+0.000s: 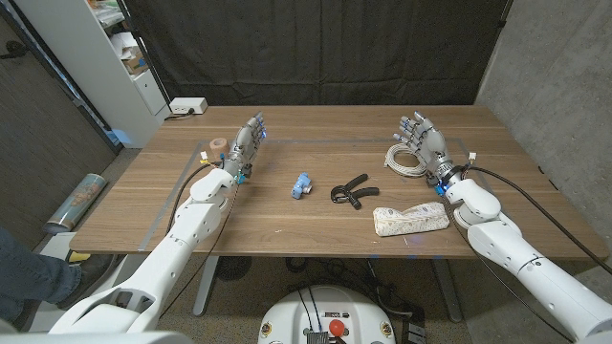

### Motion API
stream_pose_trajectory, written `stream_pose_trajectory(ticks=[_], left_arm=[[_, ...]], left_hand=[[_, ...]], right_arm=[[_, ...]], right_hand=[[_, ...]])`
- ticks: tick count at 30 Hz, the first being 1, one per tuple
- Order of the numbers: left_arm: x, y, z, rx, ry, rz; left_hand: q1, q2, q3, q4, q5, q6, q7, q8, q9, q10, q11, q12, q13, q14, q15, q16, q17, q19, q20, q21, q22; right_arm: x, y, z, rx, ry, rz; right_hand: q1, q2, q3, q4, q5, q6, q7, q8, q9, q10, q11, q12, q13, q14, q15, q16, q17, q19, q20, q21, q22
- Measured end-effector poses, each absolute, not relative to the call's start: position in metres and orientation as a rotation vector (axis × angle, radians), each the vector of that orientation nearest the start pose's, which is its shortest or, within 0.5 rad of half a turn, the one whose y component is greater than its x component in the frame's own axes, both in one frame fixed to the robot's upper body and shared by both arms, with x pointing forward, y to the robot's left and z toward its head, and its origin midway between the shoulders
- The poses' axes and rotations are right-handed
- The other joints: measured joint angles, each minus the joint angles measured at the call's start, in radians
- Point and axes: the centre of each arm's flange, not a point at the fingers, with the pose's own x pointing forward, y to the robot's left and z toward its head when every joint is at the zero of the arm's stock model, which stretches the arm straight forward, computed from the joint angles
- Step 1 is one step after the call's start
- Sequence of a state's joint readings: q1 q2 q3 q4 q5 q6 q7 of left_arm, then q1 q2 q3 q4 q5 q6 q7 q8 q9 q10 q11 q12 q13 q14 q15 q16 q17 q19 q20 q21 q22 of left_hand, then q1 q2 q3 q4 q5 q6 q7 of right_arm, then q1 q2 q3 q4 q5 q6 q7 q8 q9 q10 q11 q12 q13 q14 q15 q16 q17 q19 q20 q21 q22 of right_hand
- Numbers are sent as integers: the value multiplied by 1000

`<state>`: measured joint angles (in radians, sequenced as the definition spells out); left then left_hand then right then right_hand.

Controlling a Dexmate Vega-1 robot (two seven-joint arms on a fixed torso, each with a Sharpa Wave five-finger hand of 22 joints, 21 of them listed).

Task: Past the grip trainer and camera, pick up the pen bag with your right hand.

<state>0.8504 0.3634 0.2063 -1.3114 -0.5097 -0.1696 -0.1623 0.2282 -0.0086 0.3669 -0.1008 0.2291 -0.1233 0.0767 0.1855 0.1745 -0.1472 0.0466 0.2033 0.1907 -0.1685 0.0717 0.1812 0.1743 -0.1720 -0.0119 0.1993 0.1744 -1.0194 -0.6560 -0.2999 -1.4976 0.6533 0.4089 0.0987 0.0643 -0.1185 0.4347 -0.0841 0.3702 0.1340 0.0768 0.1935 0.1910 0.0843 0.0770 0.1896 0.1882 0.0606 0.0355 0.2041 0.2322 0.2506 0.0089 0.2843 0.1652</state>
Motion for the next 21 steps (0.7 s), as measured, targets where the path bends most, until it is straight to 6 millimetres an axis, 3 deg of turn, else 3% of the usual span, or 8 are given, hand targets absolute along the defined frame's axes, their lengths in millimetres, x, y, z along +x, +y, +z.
stream_pose_trajectory(ticks=[21], left_arm=[[655, 273, -15, -33, -575, -266]], left_hand=[[4, 4, 3, -3, -4, 0, 0, 0, 0, 0, 0, 0, 0, 0, 0, 0, 0, 0, 0, 0, 0]], right_arm=[[575, -321, -35, -82, -737, 308]], right_hand=[[5, 6, 0, 0, 4, 0, 0, 0, 0, 0, 0, 0, 0, 0, 0, 0, -5, 10, -2, -8, 0]])
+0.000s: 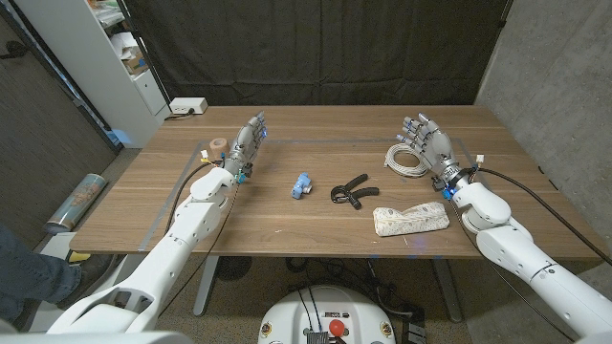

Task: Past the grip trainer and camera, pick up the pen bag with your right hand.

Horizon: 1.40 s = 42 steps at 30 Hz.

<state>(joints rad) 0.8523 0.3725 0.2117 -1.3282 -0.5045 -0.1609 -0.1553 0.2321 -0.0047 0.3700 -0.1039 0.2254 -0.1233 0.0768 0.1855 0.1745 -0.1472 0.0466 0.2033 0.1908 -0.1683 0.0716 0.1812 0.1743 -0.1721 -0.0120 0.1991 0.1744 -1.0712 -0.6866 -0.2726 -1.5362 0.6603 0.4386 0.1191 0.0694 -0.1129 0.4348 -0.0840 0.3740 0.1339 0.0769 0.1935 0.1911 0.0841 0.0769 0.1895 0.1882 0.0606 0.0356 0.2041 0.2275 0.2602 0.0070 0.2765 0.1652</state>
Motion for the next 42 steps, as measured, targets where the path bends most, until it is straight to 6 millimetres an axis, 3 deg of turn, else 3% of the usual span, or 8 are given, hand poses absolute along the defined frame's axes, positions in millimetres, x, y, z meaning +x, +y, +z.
stream_pose_trajectory(ticks=[42], left_arm=[[649, 258, -18, -26, -567, -284]], left_hand=[[9, 9, 4, -4, -8, 0, 0, 0, 0, -4, -4, 0, 0, 1, -1, 0, 0, 0, 10, -4, 0]], right_arm=[[545, -343, -42, -103, -777, 332]], right_hand=[[5, 5, -4, -4, 4, 2, -9, 0, 0, 16, -2, 8, 0, 4, -4, 0, -4, 18, 4, -10, 0]])
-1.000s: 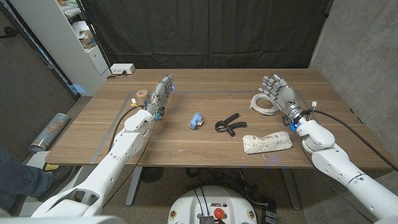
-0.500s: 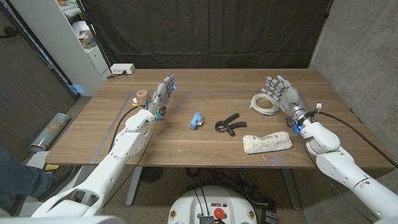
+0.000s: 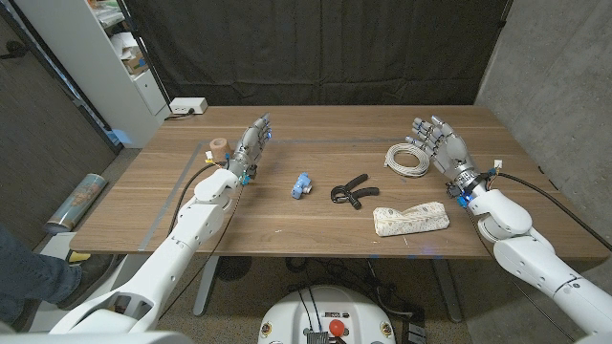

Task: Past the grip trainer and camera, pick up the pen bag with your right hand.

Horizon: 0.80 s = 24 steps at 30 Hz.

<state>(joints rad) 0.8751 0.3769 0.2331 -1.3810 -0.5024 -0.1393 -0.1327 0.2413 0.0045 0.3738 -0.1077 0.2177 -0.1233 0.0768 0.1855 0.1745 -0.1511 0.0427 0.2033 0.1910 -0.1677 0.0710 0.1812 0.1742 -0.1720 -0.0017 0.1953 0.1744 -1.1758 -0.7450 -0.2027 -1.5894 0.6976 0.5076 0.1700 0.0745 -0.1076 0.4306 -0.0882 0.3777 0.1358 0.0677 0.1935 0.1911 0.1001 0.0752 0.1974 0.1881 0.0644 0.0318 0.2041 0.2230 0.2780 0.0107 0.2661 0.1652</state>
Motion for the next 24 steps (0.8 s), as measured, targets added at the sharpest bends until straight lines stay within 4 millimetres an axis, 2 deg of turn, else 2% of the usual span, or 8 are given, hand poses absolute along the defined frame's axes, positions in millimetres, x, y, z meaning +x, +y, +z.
stream_pose_trajectory(ticks=[24], left_arm=[[647, 256, -17, -4, -559, -293]], left_hand=[[4, 4, 3, -3, 0, 0, 0, 0, 0, 0, 0, 0, 0, 0, 0, 0, 0, 0, 0, 0, 0]], right_arm=[[522, -351, -50, -132, -787, 336]], right_hand=[[0, 0, 0, 0, 5, 5, -5, 0, 0, 4, -4, 0, 0, 4, 4, 0, -5, 9, 2, -7, 0]])
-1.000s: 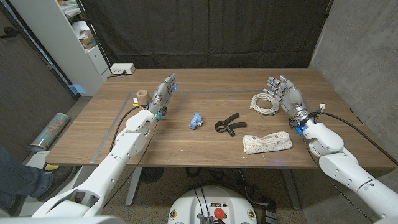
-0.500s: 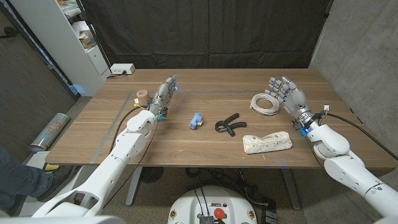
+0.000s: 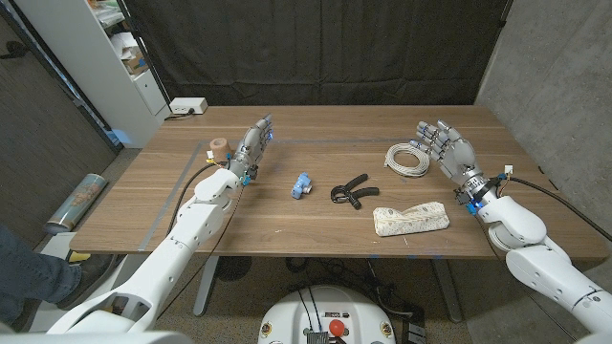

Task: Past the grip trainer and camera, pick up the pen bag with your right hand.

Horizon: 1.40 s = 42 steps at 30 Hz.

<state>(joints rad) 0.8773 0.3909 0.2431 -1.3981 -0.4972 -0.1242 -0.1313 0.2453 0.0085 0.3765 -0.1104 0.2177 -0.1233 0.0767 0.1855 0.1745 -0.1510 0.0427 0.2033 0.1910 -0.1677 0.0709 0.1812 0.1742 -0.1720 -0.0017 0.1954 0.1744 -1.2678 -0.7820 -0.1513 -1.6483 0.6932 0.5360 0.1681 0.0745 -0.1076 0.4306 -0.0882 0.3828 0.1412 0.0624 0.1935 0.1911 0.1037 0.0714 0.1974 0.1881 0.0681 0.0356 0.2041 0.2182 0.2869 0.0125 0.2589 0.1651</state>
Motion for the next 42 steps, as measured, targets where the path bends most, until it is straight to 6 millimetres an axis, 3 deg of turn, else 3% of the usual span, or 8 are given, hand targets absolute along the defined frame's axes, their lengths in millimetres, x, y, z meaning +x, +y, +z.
stream_pose_trajectory(ticks=[42], left_arm=[[645, 248, -14, 37, -552, -307]], left_hand=[[5, 5, 1, -7, -12, 0, 0, 0, 0, 0, 0, 0, 0, 0, 0, 0, 0, 0, 0, 0, 0]], right_arm=[[485, -353, -63, -168, -820, 336]], right_hand=[[4, 4, -9, -3, 3, 5, -5, 0, 0, 6, 5, 0, 0, 5, -6, 0, 0, 7, 0, -15, 0]])
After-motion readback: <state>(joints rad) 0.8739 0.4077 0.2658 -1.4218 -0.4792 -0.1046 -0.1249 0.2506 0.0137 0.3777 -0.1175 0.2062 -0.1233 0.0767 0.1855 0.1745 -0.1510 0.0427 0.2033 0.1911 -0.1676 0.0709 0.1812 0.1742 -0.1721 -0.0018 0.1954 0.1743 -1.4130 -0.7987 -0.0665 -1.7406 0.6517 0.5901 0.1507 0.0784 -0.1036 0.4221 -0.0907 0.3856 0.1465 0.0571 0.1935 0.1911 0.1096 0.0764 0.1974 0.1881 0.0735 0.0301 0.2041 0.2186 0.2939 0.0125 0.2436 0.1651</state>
